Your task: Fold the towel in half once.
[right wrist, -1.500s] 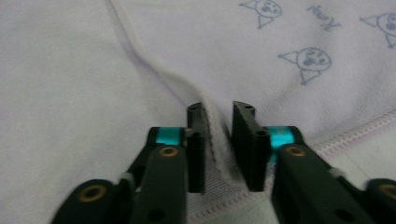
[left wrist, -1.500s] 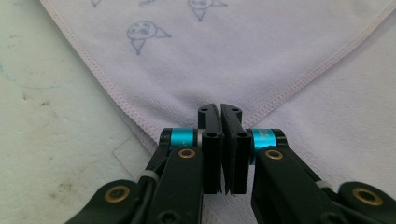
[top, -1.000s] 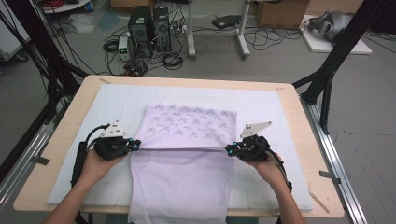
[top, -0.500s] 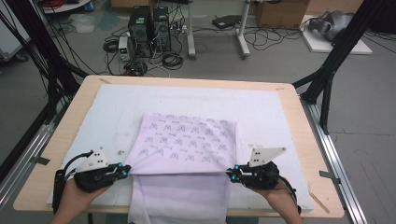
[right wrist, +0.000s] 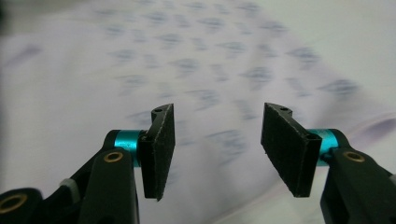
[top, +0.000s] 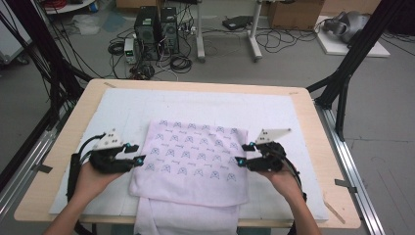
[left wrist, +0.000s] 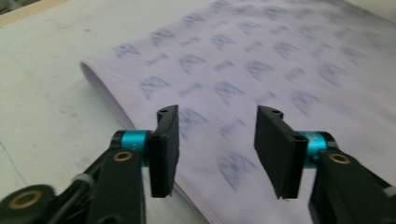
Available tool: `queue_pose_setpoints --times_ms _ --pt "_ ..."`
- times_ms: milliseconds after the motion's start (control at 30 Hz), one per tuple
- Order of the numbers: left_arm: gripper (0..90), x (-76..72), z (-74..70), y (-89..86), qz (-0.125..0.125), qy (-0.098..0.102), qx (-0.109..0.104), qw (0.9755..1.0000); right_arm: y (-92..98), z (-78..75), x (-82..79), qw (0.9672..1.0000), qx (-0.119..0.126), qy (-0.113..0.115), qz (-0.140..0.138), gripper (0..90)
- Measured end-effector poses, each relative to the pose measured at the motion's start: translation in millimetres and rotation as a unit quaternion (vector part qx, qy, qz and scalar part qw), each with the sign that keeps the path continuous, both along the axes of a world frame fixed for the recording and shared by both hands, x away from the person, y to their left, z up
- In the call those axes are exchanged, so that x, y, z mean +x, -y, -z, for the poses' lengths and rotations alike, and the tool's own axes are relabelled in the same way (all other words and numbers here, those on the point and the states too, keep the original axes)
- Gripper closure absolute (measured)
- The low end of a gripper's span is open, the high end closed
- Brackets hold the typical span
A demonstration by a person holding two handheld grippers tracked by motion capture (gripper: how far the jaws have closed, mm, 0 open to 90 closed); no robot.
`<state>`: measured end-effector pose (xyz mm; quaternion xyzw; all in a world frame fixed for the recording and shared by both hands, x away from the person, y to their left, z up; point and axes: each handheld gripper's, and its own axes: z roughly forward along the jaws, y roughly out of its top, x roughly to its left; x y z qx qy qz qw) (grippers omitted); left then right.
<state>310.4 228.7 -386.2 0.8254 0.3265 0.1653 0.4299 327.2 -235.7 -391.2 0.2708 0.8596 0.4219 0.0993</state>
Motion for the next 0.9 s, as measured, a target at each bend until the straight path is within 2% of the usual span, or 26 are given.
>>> queue_pose_setpoints --times_ms 67,100,167,200,300,333,367,433,467,500,533,567,600,633,667,700,733,800,867,900 --pt "48.7 20.7 3.2 6.4 -0.017 0.002 0.009 0.9998 -0.4 3.7 23.6 0.9997 -0.013 -0.007 0.018 41.8" --pt "48.3 28.6 5.1 7.9 -0.021 -0.005 0.004 0.9998 -0.5 5.4 34.1 0.9994 -0.014 -0.013 0.028 41.1" --pt "48.1 52.2 14.1 10.3 -0.049 -0.022 0.003 0.9985 -0.1 10.4 52.1 0.9984 -0.025 -0.011 0.049 38.4" --pt "47.0 62.3 19.0 11.5 -0.062 -0.031 0.01 0.9975 -0.1 13.9 59.9 0.9975 -0.03 -0.017 0.062 36.2" --pt "43.5 86.4 33.6 13.3 -0.1 -0.049 0.029 0.9934 2.3 27.6 77.0 0.9945 -0.057 -0.016 0.087 33.7" --pt "42.6 90.8 37.2 13.7 -0.106 -0.05 0.033 0.9926 3.8 32.2 80.6 0.9931 -0.06 -0.022 0.098 32.9" --pt "40.9 97.2 43.9 15.4 -0.117 -0.06 0.032 0.9909 5.5 35.5 83.2 0.9926 -0.058 -0.028 0.103 32.9" --pt "39.9 103.9 54.8 17.5 -0.123 -0.078 0.039 0.9886 8.2 43.8 89.4 0.9916 -0.055 -0.042 0.109 34.1" --pt "39.4 104.1 56.2 17.7 -0.128 -0.072 0.03 0.9886 7.4 47.7 91.4 0.991 -0.059 -0.047 0.111 38.8" --pt "44.3 104.5 56.0 18.2 -0.125 -0.069 0.02 0.9896 6.2 49.9 92.5 0.991 -0.058 -0.047 0.111 41.3" --pt "61.3 104.7 56.3 19.1 -0.106 -0.07 0.009 0.9918 5.0 50.1 93.6 0.9918 -0.049 -0.045 0.11 54.8" --pt "77.7 104.8 56.4 21.5 -0.104 -0.07 0.004 0.9921 3.6 49.7 94.8 0.9932 -0.035 -0.052 0.098 76.5" --pt "84.2 105.3 56.3 23.3 -0.108 -0.068 0.005 0.9918 1.1 49.7 96.2 0.9951 -0.03 -0.052 0.078 82.2" --pt "85.5 106.6 56.0 23.2 -0.108 -0.068 0.006 0.9918 -1.9 48.0 97.9 0.9953 -0.04 -0.049 0.074 83.8" --pt "85.9 108.6 54.8 22.0 -0.109 -0.071 0.009 0.9915 -2.8 45.4 102.2 0.9943 -0.043 -0.063 0.074 84.7" --pt "86.1 111.7 51.5 20.9 -0.109 -0.076 0.017 0.9911 -3.6 41.0 106.1 0.9933 -0.054 -0.065 0.079 85.0" --pt "86.2 113.8 46.2 21.0 -0.111 -0.066 0.025 0.9914 -4.6 34.1 108.6 0.9931 -0.065 -0.05 0.084 85.1" --pt "86.3 118.4 29.1 22.9 -0.117 -0.039 0.025 0.992 -5.7 13.6 114.3 0.9938 -0.058 -0.019 0.094 85.3" --pt "86.3 125.7 4.5 25.4 -0.122 -0.013 0.029 0.992 -10.2 -11.8 121.0 0.9928 -0.065 0.013 0.1 85.4" --pt "86.3 130.0 -10.2 25.2 -0.124 0.0 0.021 0.9921 -11.8 -24.8 124.5 0.9923 -0.067 0.026 0.101 85.3"
